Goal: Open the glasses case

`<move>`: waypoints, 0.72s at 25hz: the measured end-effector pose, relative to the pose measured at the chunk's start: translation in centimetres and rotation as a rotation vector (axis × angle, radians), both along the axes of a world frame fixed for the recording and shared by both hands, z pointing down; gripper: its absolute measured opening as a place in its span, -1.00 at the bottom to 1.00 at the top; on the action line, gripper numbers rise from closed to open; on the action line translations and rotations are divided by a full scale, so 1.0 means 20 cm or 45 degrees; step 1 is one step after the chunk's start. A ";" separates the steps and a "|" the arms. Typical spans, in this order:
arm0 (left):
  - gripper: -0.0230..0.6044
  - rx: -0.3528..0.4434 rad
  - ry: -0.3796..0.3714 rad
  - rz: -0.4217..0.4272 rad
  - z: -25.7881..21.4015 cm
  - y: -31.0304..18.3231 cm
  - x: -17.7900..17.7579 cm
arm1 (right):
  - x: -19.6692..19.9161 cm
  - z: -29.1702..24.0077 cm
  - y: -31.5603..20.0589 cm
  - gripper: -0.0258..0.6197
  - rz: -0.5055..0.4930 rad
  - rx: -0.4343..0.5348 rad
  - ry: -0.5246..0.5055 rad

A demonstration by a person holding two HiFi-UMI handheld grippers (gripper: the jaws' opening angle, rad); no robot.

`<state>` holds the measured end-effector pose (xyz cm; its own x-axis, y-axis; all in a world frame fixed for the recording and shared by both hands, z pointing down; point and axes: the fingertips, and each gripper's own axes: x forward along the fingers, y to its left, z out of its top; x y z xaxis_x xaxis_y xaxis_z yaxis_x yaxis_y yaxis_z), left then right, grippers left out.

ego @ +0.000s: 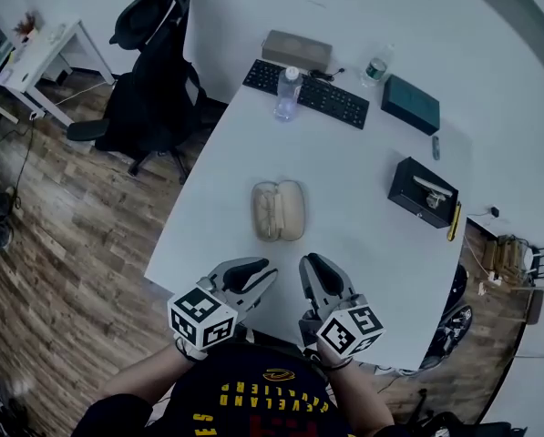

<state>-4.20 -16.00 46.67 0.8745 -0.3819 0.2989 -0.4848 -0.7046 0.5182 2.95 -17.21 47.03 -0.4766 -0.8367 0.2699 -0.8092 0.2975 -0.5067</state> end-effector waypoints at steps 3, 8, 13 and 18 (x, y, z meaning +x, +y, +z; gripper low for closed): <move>-0.61 0.059 0.061 0.015 -0.16 0.04 0.01 | 0.01 -0.17 0.04 -0.74 -0.005 0.078 -0.028; -0.76 0.216 0.120 0.061 -0.39 0.10 0.04 | 0.00 -0.38 0.14 -0.78 -0.071 0.199 -0.014; -0.88 0.312 0.177 0.141 -0.51 0.21 0.08 | 0.01 -0.56 0.22 -0.87 -0.067 0.319 0.039; -0.88 0.280 0.229 0.166 -0.54 0.30 0.11 | 0.00 -0.64 0.30 -0.87 -0.033 0.389 0.138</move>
